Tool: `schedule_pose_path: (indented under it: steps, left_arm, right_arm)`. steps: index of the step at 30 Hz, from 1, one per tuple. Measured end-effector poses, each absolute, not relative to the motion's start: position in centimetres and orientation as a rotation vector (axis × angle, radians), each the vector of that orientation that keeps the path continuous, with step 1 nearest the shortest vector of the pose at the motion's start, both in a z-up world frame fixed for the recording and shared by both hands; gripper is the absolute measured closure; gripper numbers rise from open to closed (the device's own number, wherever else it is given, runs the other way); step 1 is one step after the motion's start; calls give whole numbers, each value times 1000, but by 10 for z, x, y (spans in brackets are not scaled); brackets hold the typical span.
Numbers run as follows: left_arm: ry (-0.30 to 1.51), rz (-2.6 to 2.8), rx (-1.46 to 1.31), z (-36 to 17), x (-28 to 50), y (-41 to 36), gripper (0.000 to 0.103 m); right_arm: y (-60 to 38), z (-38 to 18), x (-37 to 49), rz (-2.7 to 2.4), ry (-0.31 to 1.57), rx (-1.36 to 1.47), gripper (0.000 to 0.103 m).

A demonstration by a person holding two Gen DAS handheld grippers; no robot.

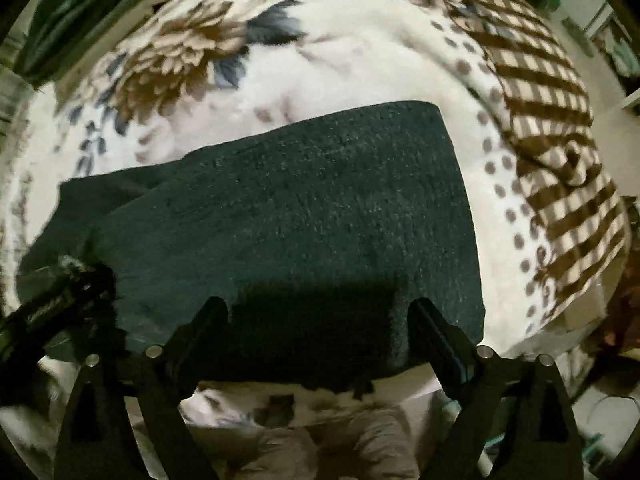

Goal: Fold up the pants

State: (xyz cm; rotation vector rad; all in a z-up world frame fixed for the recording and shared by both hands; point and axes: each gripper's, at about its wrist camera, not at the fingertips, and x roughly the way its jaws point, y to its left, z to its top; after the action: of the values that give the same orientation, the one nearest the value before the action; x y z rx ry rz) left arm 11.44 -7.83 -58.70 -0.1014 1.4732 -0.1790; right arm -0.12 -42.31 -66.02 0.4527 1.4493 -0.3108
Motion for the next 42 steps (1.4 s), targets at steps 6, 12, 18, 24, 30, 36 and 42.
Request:
schedule_pose_path:
  steps: [6, 12, 18, 24, 30, 36, 42]
  left_arm:
    - [1422, -182, -139, -566, 103, -58, 99]
    - [1454, -150, -165, -579, 95, -49, 100]
    - [1496, -77, -246, -593, 96, -21, 100]
    - [1432, -68, -502, -567, 93, 24, 59]
    - [1303, 52, -818, -546, 59, 114, 20]
    - [1183, 286, -1106, -586, 32, 198, 20]
    - [1080, 351, -1154, -611, 57, 219, 20]
  right_arm:
    - [-410, -673, 19, -374, 1478, 443, 8]
    - [-405, -684, 32, -362, 1511, 437, 1]
    - [-389, -683, 43, -346, 1514, 402, 1]
    - [-379, -672, 51, -296, 1503, 415, 1]
    - [-359, -657, 65, -221, 1494, 400, 1]
    - [-328, -648, 92, -163, 1496, 374, 1]
    - [-290, -656, 110, -109, 1484, 352, 1]
